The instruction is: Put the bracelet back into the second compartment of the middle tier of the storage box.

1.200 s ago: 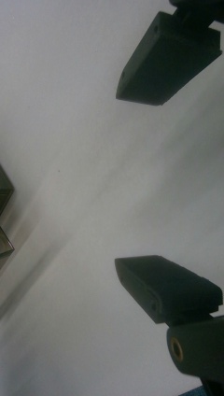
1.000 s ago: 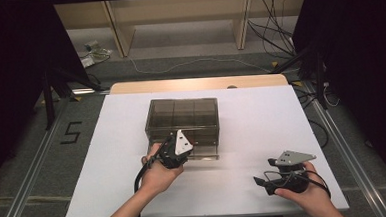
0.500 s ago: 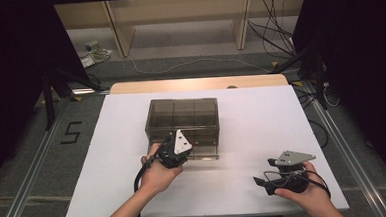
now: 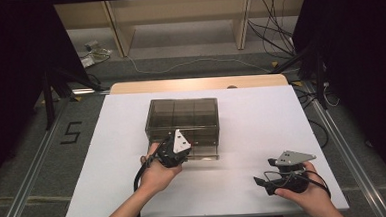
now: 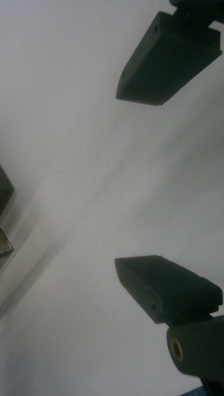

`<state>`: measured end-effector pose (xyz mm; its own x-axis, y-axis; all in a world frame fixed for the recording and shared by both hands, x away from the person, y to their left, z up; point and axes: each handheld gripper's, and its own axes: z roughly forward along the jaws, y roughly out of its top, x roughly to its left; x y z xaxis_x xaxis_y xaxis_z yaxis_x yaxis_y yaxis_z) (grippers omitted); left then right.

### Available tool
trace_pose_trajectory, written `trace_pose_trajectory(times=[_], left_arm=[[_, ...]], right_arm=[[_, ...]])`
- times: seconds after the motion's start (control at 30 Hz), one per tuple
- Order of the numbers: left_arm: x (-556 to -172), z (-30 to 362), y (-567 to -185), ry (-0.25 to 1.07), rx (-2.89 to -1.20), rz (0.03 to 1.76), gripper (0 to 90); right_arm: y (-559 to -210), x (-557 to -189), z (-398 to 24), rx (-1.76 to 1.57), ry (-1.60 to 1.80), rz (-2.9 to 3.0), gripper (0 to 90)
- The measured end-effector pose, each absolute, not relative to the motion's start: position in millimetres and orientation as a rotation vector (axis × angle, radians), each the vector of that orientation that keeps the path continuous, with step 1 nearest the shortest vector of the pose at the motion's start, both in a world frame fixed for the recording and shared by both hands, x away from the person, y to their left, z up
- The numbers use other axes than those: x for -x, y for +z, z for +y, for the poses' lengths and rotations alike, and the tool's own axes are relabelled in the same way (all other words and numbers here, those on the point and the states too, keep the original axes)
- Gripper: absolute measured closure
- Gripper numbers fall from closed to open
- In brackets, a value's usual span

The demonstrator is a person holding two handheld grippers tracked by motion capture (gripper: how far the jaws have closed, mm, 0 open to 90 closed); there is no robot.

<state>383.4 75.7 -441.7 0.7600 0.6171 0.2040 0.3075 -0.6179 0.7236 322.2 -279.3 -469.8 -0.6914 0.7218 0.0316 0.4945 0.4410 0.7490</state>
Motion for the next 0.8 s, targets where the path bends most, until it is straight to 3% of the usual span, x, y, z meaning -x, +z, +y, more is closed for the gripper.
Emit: trace_pose_trajectory(times=[0.8], left_arm=[[-387.4, 78.3, -445.5, 0.573, -2.274, 0.706, 87.2]], right_arm=[[-469.7, -322.0, -279.1, -1.047, 1.106, 2.404, 16.7]])
